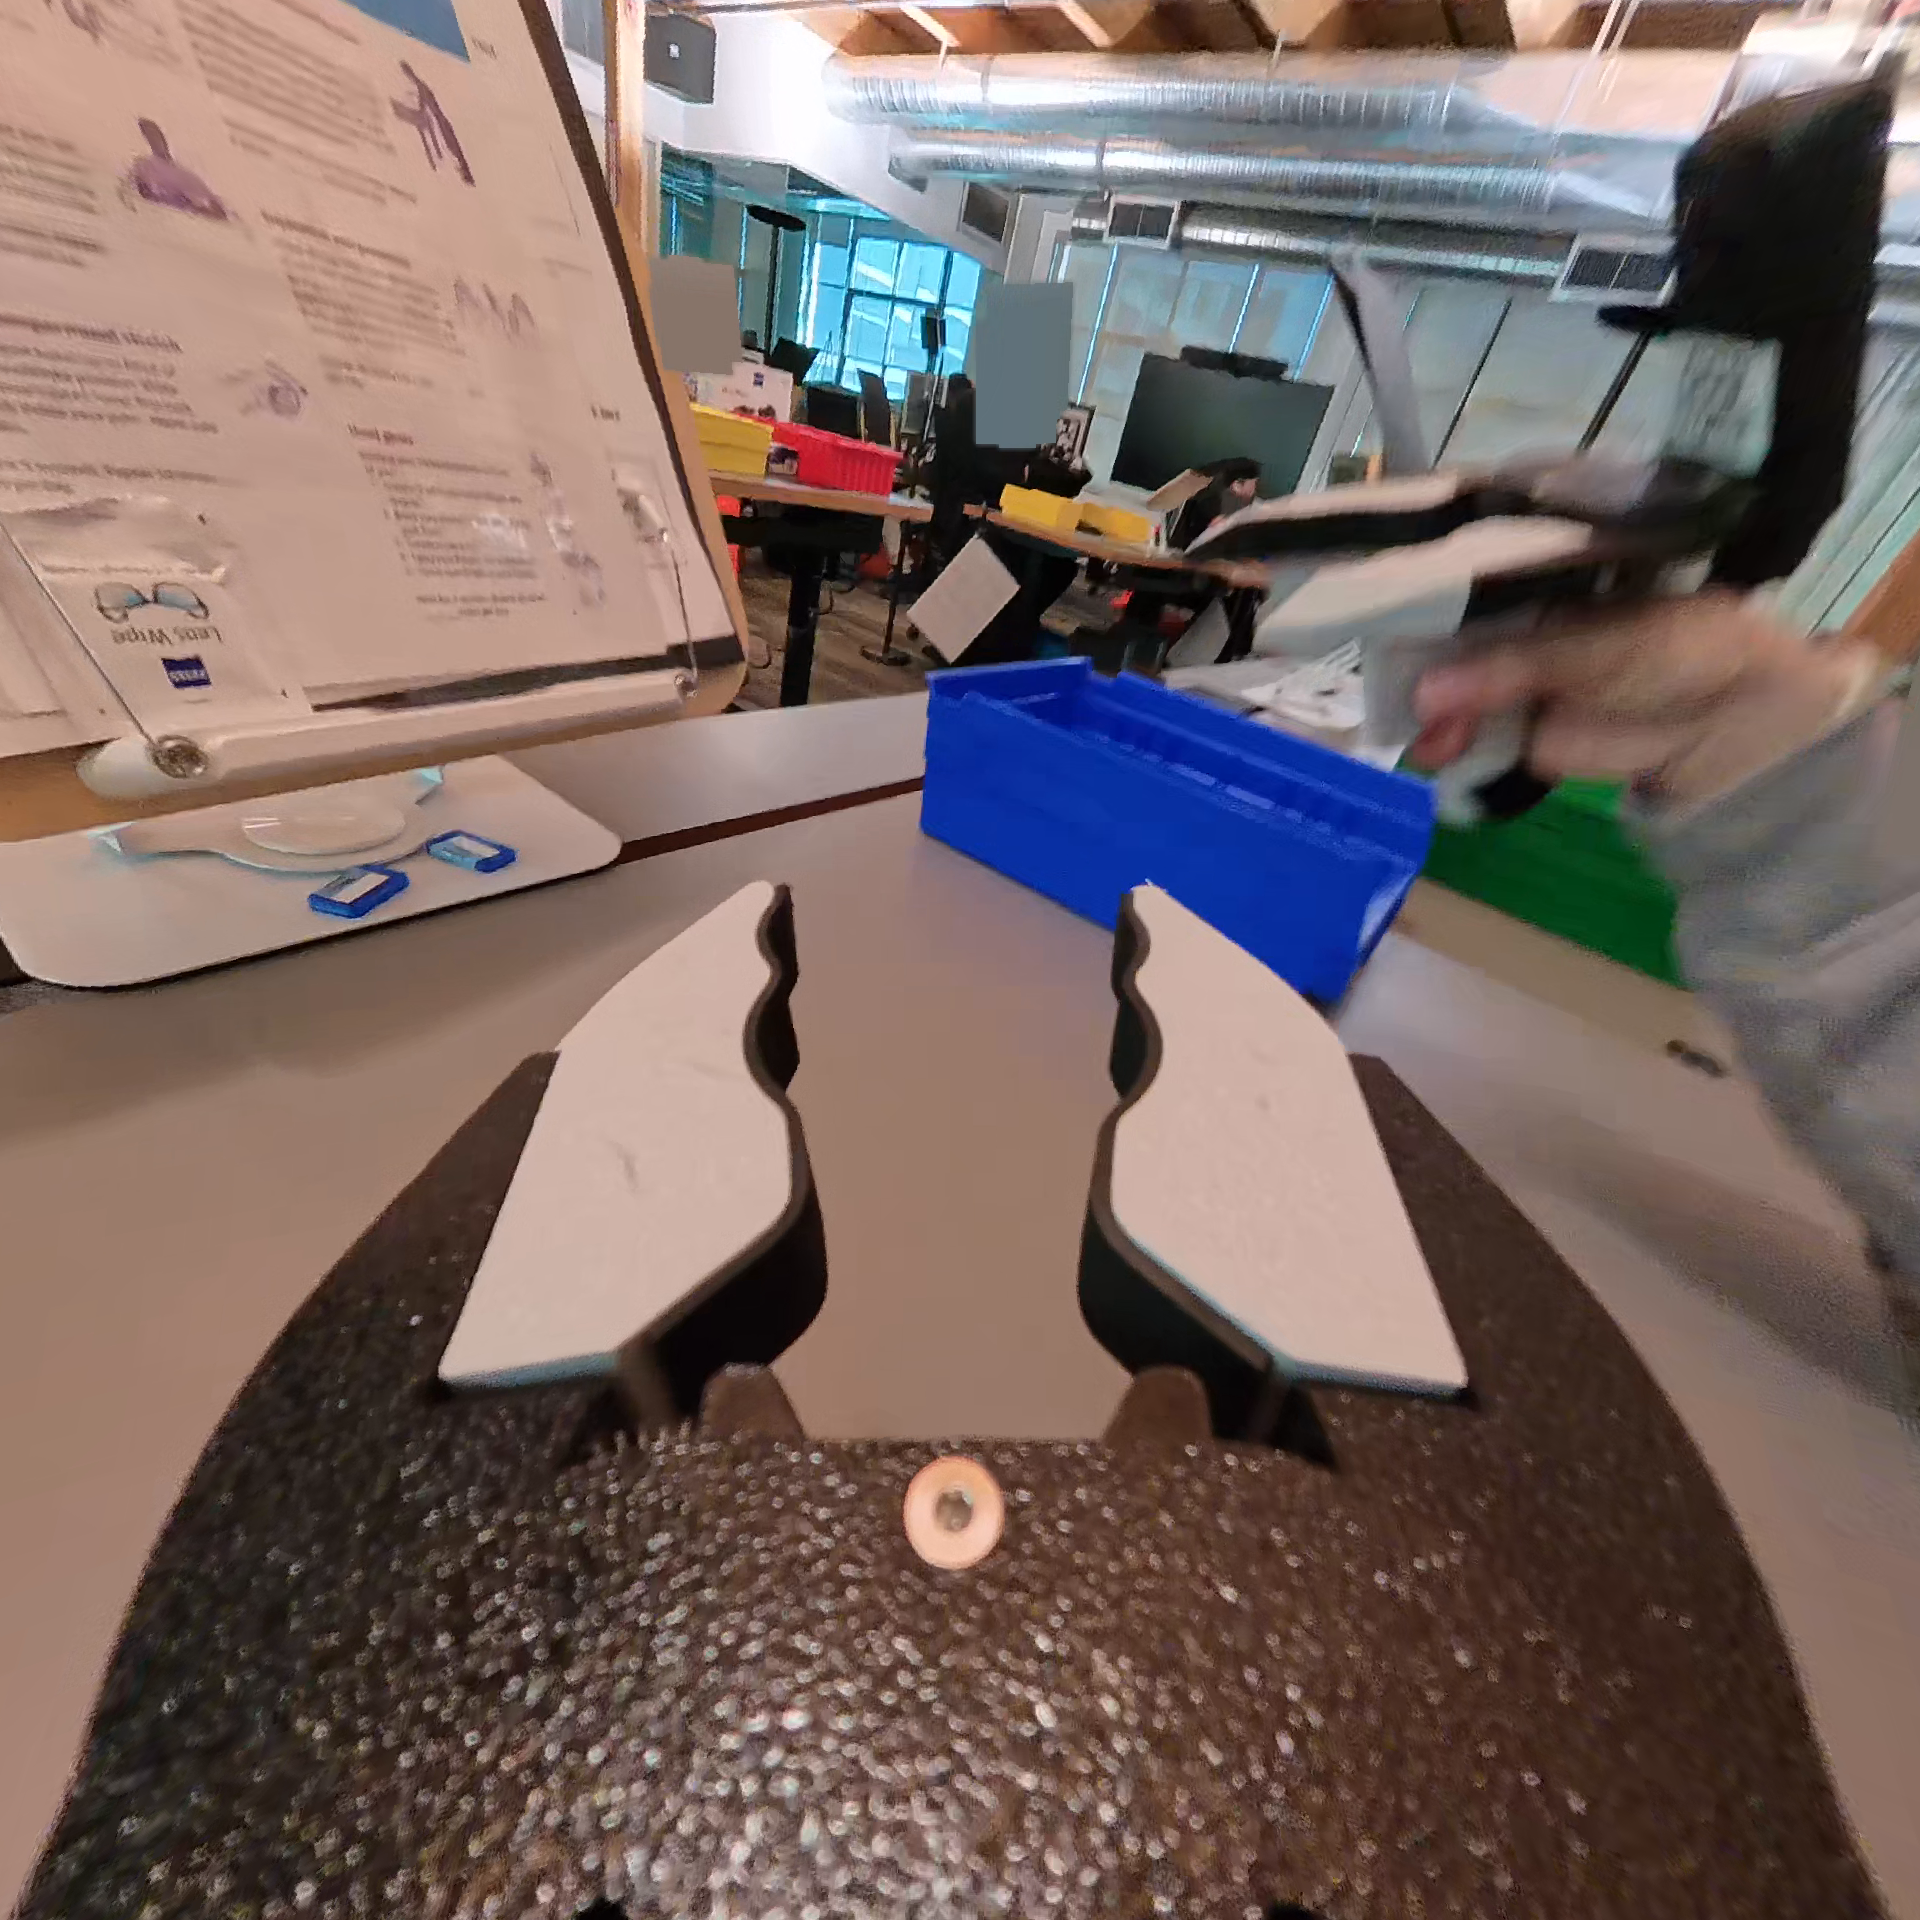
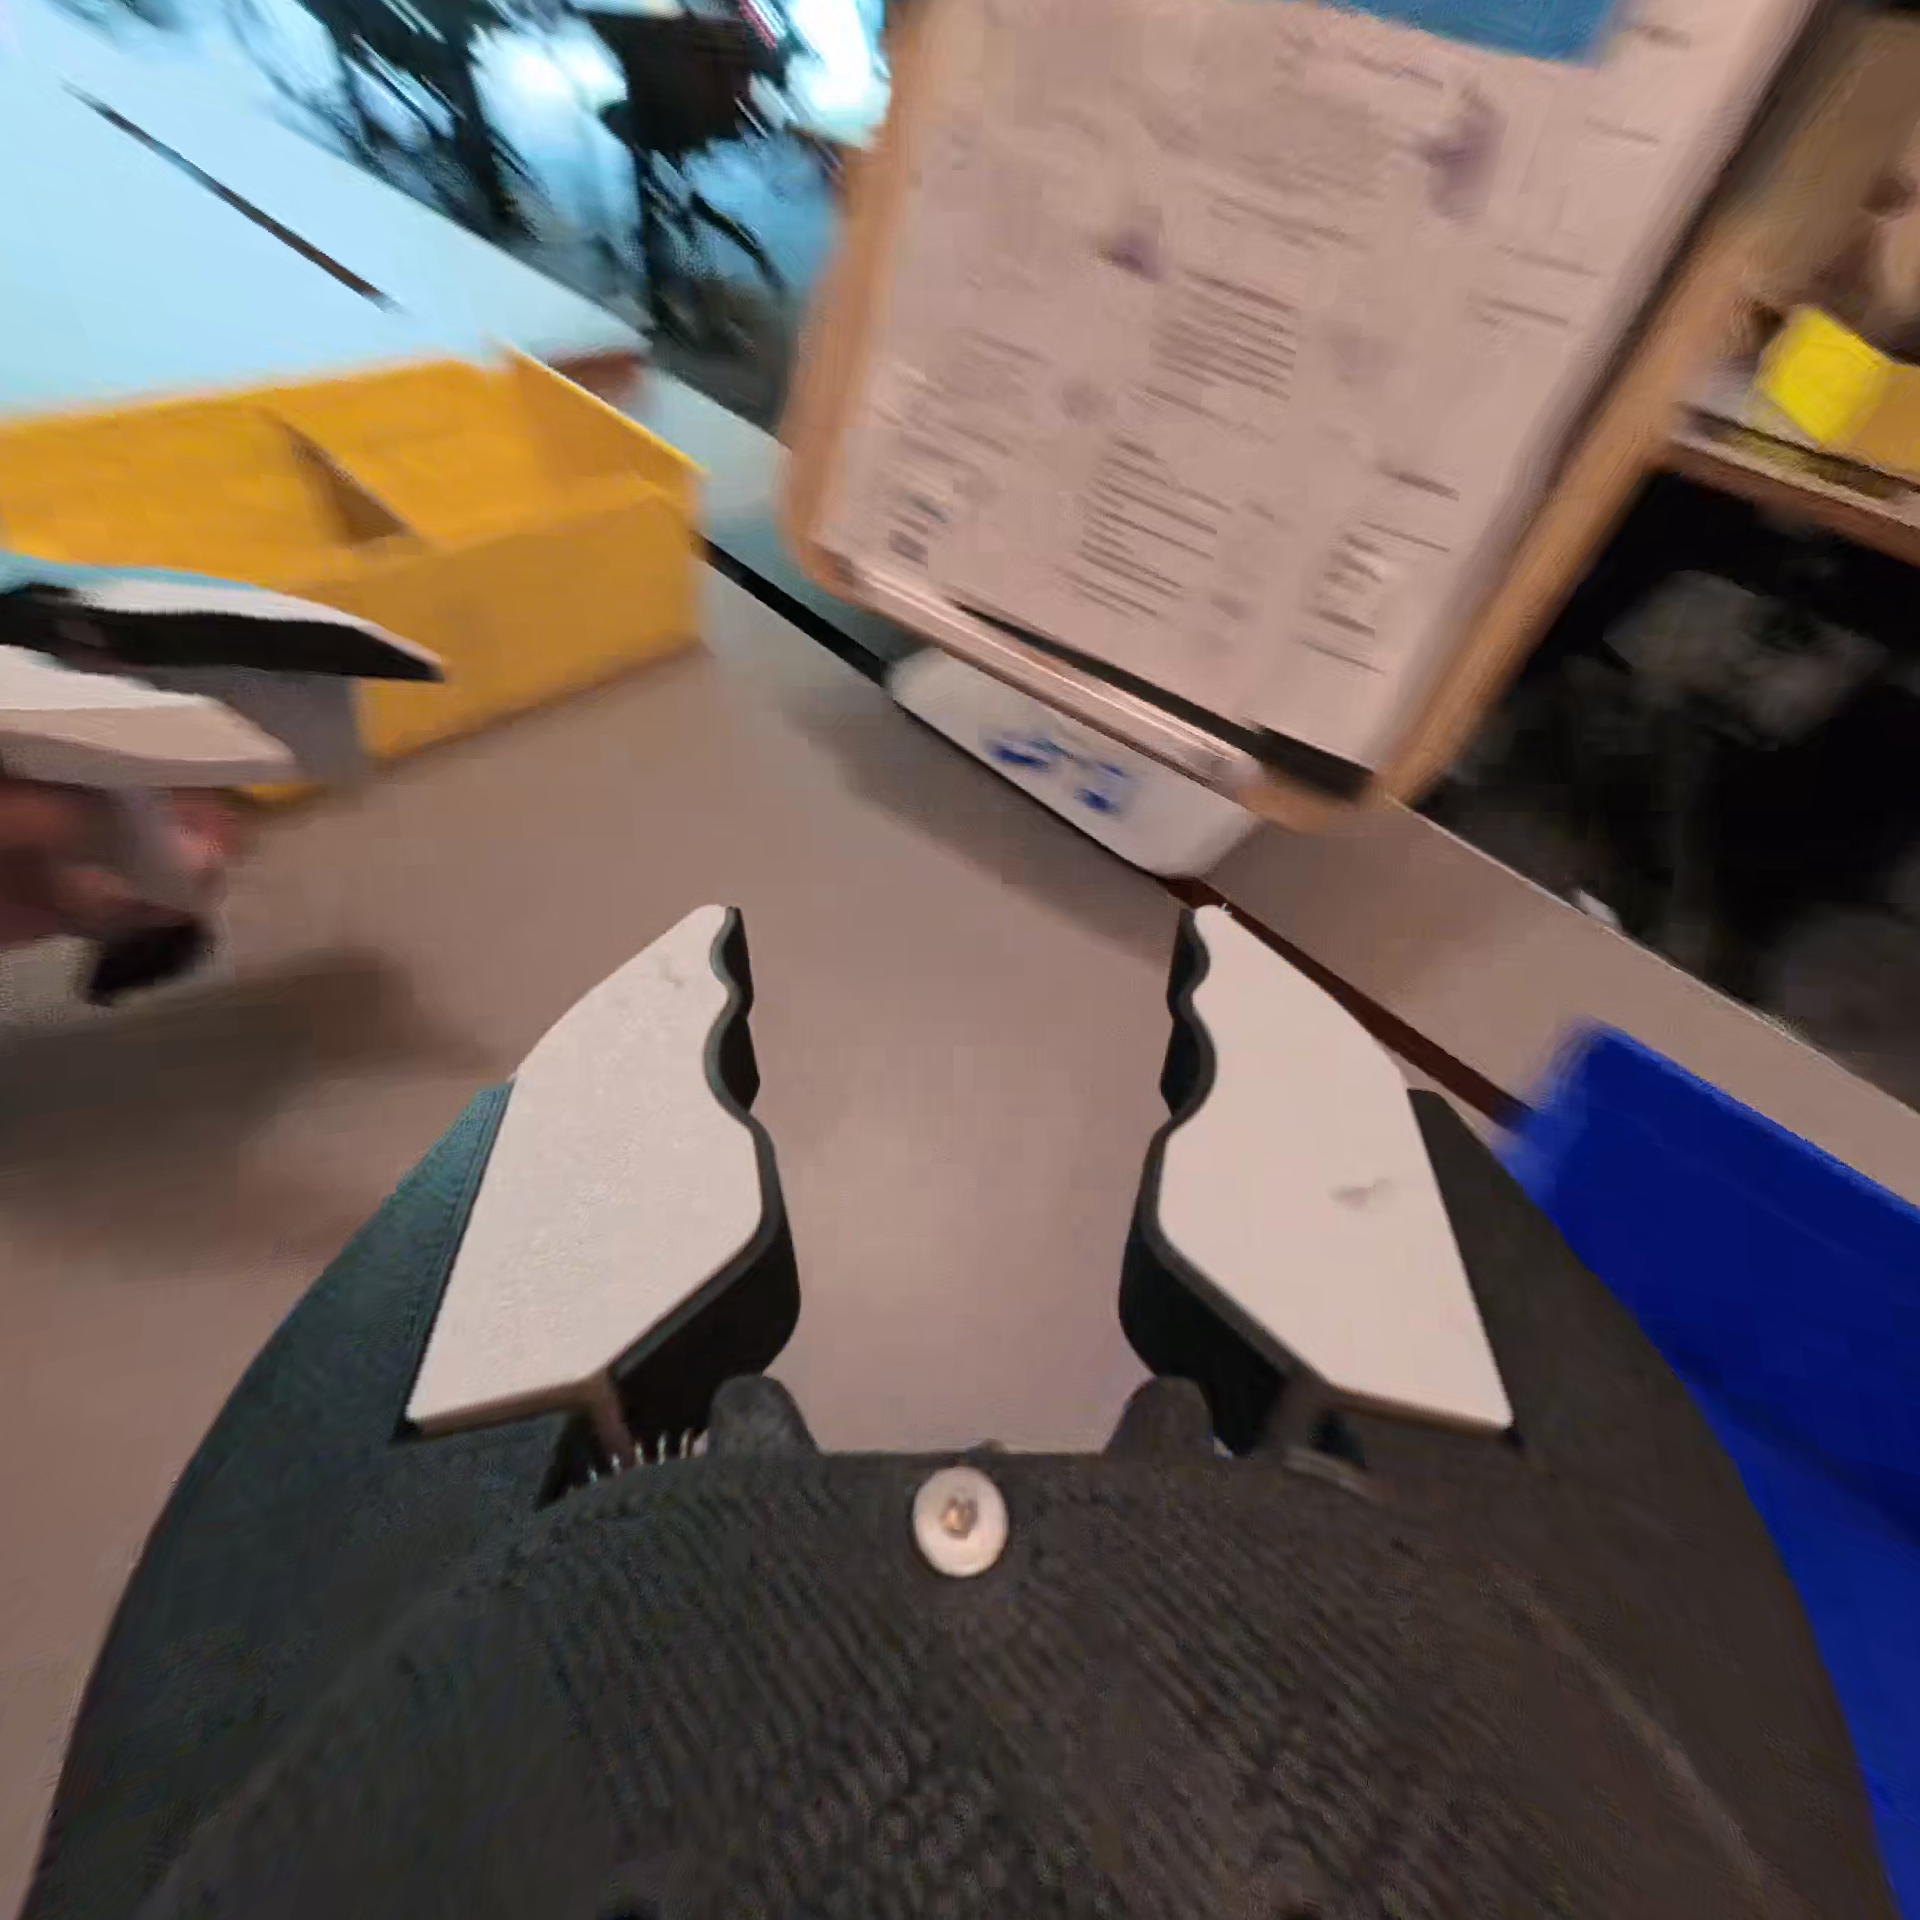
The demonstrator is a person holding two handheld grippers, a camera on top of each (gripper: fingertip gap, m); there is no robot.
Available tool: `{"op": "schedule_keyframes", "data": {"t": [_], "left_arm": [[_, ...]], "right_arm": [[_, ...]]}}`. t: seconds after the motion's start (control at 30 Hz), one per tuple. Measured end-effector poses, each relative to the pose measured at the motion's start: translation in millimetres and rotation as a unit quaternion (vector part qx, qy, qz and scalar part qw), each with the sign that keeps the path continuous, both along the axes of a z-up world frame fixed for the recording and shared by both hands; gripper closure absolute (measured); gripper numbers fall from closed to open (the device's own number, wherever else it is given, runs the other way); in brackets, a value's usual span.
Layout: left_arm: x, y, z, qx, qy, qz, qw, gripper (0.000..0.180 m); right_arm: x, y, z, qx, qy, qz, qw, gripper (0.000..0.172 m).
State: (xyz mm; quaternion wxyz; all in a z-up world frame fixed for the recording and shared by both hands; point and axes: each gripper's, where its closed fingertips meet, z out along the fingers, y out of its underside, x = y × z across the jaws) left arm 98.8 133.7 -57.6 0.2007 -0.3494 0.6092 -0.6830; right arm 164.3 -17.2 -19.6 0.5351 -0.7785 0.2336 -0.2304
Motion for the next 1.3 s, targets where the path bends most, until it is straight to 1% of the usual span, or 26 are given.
{"op": "schedule_keyframes", "data": {"t": [0.03, 0.1, 0.13, 0.2, 0.27, 0.33, 0.4, 0.47, 0.53, 0.6, 0.67, 0.73, 0.83, 0.93, 1.03, 1.2, 1.3], "left_arm": [[-4.1, 6.7, 10.9, -0.009, 0.006, 0.002, 1.0, 0.125], [-7.1, 31.6, 25.9, -0.001, 0.023, 0.018, 1.0, 0.128], [-4.2, 51.6, 28.8, 0.016, 0.038, 0.037, 0.998, 0.13], [6.5, 103.8, 31.7, 0.06, 0.071, 0.092, 0.991, 0.129], [20.4, 163.6, 31.5, 0.113, 0.108, 0.146, 0.977, 0.129], [34.3, 220.9, 23.2, 0.176, 0.167, 0.18, 0.953, 0.128], [47.1, 268.2, 10.5, 0.239, 0.231, 0.191, 0.924, 0.126], [59.9, 300.8, -4.0, 0.286, 0.287, 0.178, 0.897, 0.125], [70.7, 318.2, -22.6, 0.319, 0.347, 0.145, 0.87, 0.125], [80.3, 320.6, -43.2, 0.337, 0.404, 0.104, 0.844, 0.125], [89.5, 311.7, -63.8, 0.34, 0.459, 0.066, 0.818, 0.125], [95.4, 297.5, -82.5, 0.34, 0.506, 0.027, 0.792, 0.126], [106.0, 286.2, -104.3, 0.35, 0.534, -0.007, 0.769, 0.126], [105.3, 276.0, -121.6, 0.346, 0.564, -0.038, 0.749, 0.13], [110.8, 264.4, -132.7, 0.318, 0.591, -0.04, 0.74, 0.13], [121.0, 264.0, -144.1, 0.281, 0.632, -0.008, 0.722, 0.13], [124.6, 259.5, -149.8, 0.25, 0.649, 0.009, 0.718, 0.133]], "right_arm": [[-13.6, 27.4, -6.0, 0.022, 0.003, 0.034, 0.999, 0.092], [-31.5, 68.4, -32.5, 0.02, 0.019, 0.082, 0.996, 0.084], [-34.2, 82.4, -47.2, 0.01, 0.019, 0.09, 0.996, 0.081], [-39.0, 103.0, -75.8, -0.008, 0.024, 0.111, 0.993, 0.076], [-41.1, 116.4, -94.5, -0.001, 0.039, 0.124, 0.992, 0.073], [-41.3, 124.8, -99.0, 0.032, 0.044, 0.133, 0.99, 0.073], [-35.0, 125.7, -101.5, 0.054, 0.044, 0.127, 0.989, 0.074], [-30.9, 123.8, -104.9, 0.063, 0.053, 0.127, 0.988, 0.074], [-25.7, 120.1, -101.1, 0.09, 0.063, 0.118, 0.987, 0.075], [-21.1, 116.6, -98.1, 0.117, 0.071, 0.111, 0.984, 0.076], [-16.8, 115.0, -96.6, 0.142, 0.079, 0.105, 0.981, 0.079], [-14.0, 115.7, -99.1, 0.146, 0.084, 0.108, 0.98, 0.08], [-9.5, 116.1, -107.9, 0.119, 0.08, 0.105, 0.984, 0.08], [-9.1, 116.5, -110.8, 0.104, 0.069, 0.103, 0.987, 0.08], [-9.2, 117.0, -112.4, 0.095, 0.066, 0.101, 0.988, 0.08], [-13.9, 119.9, -108.6, 0.092, 0.059, 0.106, 0.988, 0.081], [-16.2, 120.4, -111.4, 0.086, 0.06, 0.108, 0.989, 0.081]]}}
